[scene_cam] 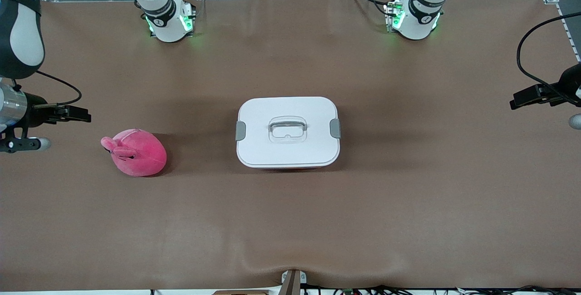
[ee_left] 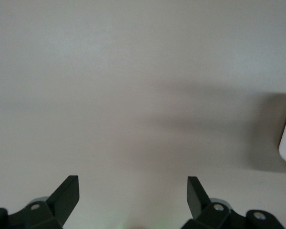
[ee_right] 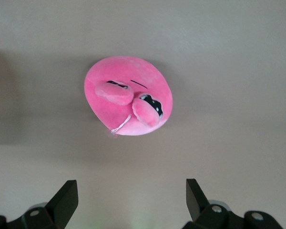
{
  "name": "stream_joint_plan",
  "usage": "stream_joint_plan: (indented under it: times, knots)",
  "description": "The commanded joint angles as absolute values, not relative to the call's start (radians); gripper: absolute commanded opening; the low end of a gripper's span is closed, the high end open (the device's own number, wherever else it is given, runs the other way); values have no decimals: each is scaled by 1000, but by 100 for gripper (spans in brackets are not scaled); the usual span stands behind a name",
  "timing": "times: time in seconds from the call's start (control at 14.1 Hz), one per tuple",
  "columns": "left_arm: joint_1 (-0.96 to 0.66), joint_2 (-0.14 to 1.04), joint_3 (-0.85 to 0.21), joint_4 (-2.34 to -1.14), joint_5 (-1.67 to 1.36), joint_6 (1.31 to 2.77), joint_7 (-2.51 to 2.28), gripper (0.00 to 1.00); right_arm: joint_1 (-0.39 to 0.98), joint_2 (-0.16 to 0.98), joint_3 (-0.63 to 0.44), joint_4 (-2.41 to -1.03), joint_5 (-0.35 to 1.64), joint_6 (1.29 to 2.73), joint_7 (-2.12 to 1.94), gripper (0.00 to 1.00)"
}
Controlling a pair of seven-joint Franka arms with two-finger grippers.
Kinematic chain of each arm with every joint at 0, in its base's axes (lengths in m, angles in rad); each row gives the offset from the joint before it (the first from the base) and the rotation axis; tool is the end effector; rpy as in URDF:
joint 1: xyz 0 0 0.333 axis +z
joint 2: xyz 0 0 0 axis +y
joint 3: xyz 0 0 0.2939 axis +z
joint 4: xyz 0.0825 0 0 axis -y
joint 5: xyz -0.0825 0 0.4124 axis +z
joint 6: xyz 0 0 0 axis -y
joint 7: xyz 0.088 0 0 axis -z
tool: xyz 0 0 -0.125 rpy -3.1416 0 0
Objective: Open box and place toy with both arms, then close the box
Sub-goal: 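Reach the right gripper to the pink plush while the left gripper approaches the box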
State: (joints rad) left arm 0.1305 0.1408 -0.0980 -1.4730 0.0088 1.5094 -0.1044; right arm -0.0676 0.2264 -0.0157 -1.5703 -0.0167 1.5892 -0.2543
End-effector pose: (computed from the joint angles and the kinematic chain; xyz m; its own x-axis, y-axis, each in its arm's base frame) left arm 0.6124 0.0245 0.5440 0.9852 0.1364 -0.1035 0.1365 -0.9906 -0.0059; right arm 0.6248 -0.0536 0.4485 0.9637 0.1719 -0.2043 0.1688 -0.9851 -0.0327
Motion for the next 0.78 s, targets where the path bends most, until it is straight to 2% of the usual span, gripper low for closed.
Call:
stream_joint_plan:
  times: [0.0,0.35,0.71]
  knots:
    - [120,150,-113,-1448,3,1505,-253,100,-69,212,-8,-1603,-35,1620,-470,100]
    - [37,173,-117,-1448,2,1505,-562,100,-49,210,-3,-1675,-35,1732,-737,100]
    - [-67,232,-117,-1447,2,1528,-799,100,72,209,-6,-1687,-44,1755,-813,100]
